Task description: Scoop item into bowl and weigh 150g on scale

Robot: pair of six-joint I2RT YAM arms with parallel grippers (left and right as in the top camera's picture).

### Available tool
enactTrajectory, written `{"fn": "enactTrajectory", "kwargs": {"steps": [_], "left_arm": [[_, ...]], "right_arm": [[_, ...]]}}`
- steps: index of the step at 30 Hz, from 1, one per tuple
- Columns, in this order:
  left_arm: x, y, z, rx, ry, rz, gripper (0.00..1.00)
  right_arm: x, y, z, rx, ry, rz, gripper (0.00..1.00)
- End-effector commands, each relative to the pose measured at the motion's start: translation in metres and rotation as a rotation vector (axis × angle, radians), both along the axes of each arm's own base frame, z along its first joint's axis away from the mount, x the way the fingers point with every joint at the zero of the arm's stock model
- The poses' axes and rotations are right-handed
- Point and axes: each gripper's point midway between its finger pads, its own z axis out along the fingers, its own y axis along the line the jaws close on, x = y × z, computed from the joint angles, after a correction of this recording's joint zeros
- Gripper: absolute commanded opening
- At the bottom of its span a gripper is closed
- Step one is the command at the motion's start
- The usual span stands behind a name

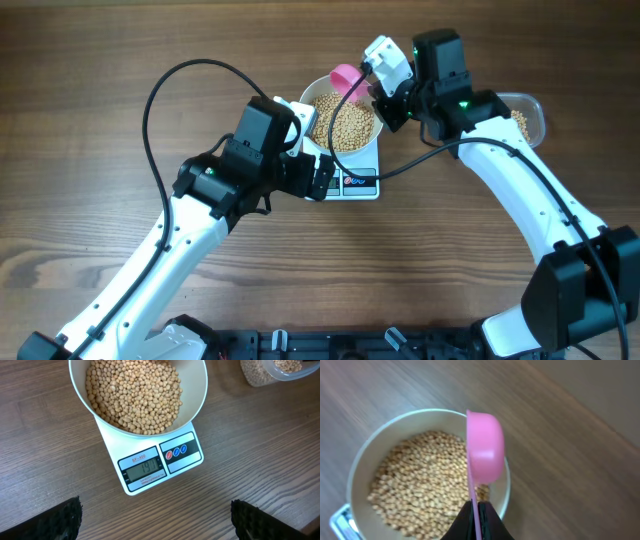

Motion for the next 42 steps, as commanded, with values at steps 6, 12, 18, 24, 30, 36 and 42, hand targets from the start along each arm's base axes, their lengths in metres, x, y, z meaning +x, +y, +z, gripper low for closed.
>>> {"fn": "enactTrajectory", "kwargs": {"steps": [6,12,18,24,30,36,42], "left_arm": [[0.004,0.002,0.007,-0.007,-0.016,0.015,1.0],[0.004,0.002,0.007,-0.007,-0.016,0.015,1.0],[0.004,0.002,0.007,-0.007,-0.016,0.015,1.0],[0.004,0.002,0.007,-0.007,-0.016,0.015,1.0],[0.004,0.002,0.007,-0.007,-0.016,0.015,1.0],[0.004,0.002,0.007,-0.007,-0.016,0.015,1.0],[0.004,0.002,0.007,-0.007,-0.016,0.015,1.0]], "right_arm": [[0.001,-0.006,-0.009,-0.085,-0.007,0.021,0.04],[-0.005,-0.008,-0.015,-0.123,0.007,0.06,0.04],[-0.016,0.004,-0.019,-0.134,0.029,0.096,0.04],[-0.016,0.008,-0.033,-0.191,0.035,0.106,0.04],[-0.014,0.006,-0.039,-0.207,0.042,0.102,0.04],[-0.021,0.011,-0.049,-0.2,0.086,0.121,0.04],[-0.045,0.028,-0.055,-0.174,0.153,0.195,0.04]]}}
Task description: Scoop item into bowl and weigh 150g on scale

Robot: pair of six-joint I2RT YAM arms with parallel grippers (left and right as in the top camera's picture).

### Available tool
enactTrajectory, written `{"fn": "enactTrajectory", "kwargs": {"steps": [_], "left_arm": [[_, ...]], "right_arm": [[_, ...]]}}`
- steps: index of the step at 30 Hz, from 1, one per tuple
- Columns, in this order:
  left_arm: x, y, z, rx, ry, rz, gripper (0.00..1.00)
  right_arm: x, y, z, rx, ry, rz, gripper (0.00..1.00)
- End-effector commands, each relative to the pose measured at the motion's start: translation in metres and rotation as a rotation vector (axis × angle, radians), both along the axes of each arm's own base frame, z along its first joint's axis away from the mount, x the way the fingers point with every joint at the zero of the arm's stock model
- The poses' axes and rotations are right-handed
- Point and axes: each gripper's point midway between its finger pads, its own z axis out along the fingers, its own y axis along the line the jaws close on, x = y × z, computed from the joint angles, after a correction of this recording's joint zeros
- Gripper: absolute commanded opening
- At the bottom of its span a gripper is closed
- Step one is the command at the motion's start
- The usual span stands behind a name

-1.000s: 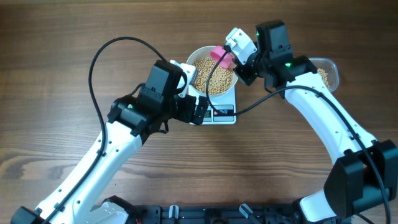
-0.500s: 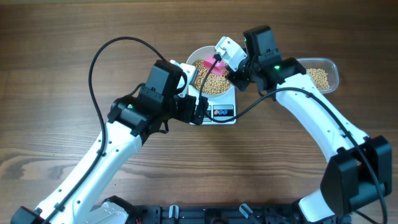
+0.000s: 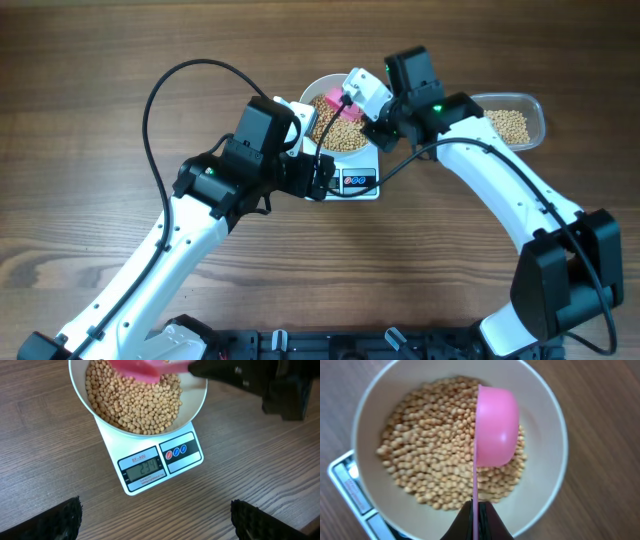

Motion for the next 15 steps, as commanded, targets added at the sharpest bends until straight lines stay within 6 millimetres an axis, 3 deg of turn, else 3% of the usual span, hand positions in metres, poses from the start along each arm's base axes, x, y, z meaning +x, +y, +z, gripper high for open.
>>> {"fn": "enactTrajectory", "kwargs": {"steps": [1,15], "left_arm": [[0.004,0.002,0.007,-0.007,-0.016,0.015,1.0],[0.004,0.002,0.007,-0.007,-0.016,0.015,1.0]], "right_arm": [[-0.014,0.014,-0.007,0.011,0.055,0.052,0.04],[-0.031,0.031,-0.004,0.18,0.216,-0.056,0.04]]}}
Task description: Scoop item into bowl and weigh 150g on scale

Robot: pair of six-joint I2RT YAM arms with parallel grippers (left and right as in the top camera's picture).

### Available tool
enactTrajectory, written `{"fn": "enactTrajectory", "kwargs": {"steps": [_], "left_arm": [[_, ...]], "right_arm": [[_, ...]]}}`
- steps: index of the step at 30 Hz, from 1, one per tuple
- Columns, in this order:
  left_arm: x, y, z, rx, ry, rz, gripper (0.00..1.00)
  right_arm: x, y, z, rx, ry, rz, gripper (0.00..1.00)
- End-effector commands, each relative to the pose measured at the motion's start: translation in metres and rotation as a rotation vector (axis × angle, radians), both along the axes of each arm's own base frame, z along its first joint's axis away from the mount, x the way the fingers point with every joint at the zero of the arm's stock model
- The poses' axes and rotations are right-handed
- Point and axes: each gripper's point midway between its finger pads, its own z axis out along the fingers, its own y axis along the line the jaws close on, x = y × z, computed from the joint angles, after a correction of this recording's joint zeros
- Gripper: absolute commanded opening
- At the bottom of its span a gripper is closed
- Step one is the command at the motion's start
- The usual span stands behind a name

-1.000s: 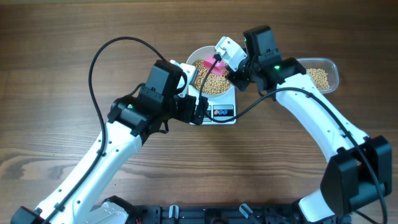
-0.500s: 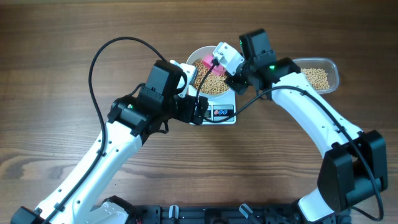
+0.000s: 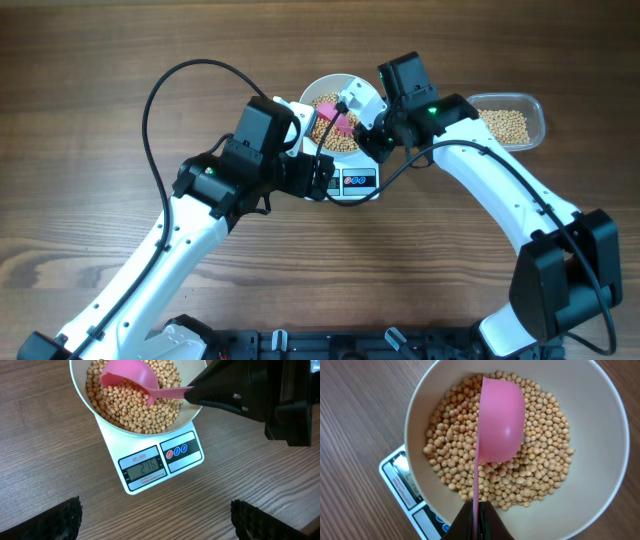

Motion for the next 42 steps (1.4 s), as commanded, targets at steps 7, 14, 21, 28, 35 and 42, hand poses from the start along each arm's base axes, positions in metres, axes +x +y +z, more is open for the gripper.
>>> {"fn": "enactTrajectory", "kwargs": {"steps": [7,14,21,28,35,42], "left_arm": [[0.005,0.002,0.007,-0.008,-0.019,0.015,1.0],[0.005,0.002,0.007,-0.008,-0.019,0.015,1.0],[0.005,0.002,0.007,-0.008,-0.019,0.015,1.0],[0.005,0.002,0.007,-0.008,-0.019,0.015,1.0],[0.005,0.001,0.007,-0.009,-0.018,0.015,1.0],[0.005,0.002,0.007,-0.008,-0.019,0.015,1.0]], "right_arm": [[-0.015,0.027,0.006,0.201,0.198,-0.123,0.04],[-0.015,0.03,0.01,0.276,0.293,-0.256,0.04],[-0.001,0.016,0.012,0.326,0.338,-0.4,0.04],[0.02,-0.01,0.015,0.377,0.346,-0.533,0.04],[0.025,-0.017,0.023,0.459,0.4,-0.562,0.04],[0.042,-0.027,0.049,0.643,0.427,-0.541,0.04]]}}
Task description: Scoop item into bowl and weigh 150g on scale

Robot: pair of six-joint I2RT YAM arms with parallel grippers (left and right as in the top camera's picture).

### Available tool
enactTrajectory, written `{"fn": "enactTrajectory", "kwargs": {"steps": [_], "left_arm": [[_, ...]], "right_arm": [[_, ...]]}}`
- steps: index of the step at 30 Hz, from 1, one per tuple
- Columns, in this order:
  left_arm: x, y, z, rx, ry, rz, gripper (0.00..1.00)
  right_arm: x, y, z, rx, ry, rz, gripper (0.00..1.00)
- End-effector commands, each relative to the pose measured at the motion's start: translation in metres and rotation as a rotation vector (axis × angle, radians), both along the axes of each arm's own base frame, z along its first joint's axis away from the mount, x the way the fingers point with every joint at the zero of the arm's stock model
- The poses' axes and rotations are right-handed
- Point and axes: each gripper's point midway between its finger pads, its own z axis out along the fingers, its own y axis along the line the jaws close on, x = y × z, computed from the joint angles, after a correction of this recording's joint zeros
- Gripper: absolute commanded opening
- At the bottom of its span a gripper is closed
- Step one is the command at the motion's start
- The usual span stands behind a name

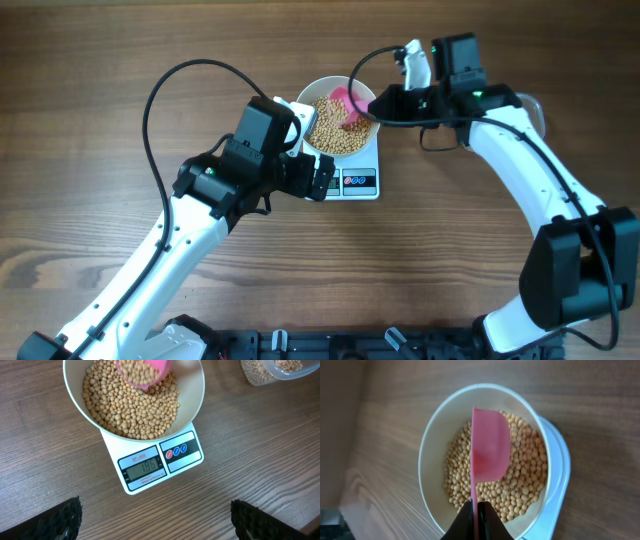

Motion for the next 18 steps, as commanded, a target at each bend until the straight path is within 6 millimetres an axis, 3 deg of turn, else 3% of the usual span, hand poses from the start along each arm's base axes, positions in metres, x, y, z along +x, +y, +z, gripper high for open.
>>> {"fn": "enactTrajectory", "kwargs": {"steps": [1,7,12,18], "left_arm": [[0.005,0.002,0.007,-0.008,-0.018,0.015,1.0],[0.005,0.002,0.007,-0.008,-0.018,0.015,1.0],[0.005,0.002,0.007,-0.008,-0.018,0.015,1.0],[0.005,0.002,0.007,-0.008,-0.018,0.015,1.0]], "right_arm": [[0.004,0.0,0.021,0.144,-0.003,0.032,0.04],[0.009,-0.011,0.039,0.252,-0.023,0.046,0.05],[0.028,-0.044,0.068,0.267,-0.136,-0.029,0.04],[0.03,-0.074,0.094,0.264,-0.211,-0.087,0.04]]}}
